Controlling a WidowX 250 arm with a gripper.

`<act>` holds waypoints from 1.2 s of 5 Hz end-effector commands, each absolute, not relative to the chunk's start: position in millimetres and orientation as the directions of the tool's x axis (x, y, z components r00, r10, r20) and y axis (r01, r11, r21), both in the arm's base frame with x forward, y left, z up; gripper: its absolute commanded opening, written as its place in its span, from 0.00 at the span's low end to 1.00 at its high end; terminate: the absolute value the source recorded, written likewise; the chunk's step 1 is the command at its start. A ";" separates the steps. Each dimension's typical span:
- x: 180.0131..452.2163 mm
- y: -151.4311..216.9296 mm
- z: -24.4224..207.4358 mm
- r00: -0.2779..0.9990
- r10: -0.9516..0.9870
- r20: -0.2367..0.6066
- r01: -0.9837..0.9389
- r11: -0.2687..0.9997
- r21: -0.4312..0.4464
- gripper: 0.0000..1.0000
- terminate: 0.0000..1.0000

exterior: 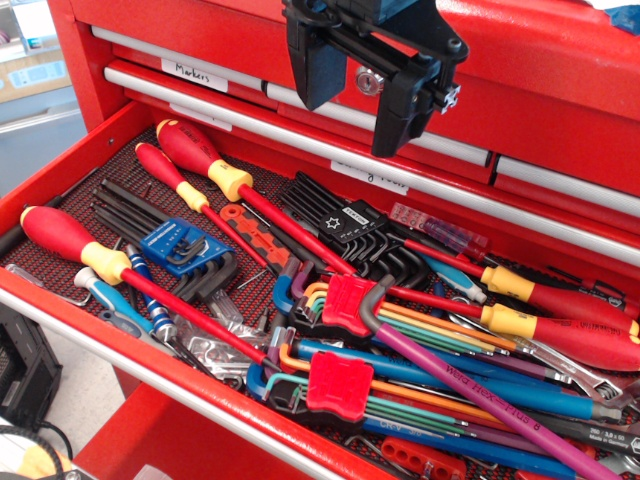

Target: Pick up violet Allen key

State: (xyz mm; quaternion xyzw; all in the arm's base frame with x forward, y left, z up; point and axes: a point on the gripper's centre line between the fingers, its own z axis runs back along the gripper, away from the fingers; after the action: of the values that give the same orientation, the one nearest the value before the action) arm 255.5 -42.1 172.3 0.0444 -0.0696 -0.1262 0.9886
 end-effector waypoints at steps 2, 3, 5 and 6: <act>260.5 -72.5 158.5 0.995 -0.002 0.104 -0.002 0.999 0.038 1.00 0.00; 268.5 -100.3 142.5 0.963 0.245 0.115 -0.250 0.968 0.033 1.00 0.00; 261.7 -130.5 96.3 0.701 0.690 0.177 -0.680 0.723 -0.123 1.00 0.00; 257.7 -141.8 67.2 0.638 0.756 0.149 -0.733 0.655 -0.185 1.00 0.00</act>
State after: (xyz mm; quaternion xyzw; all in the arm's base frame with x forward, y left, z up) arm 249.5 -143.0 51.4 -0.0461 -0.0955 0.4053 0.9080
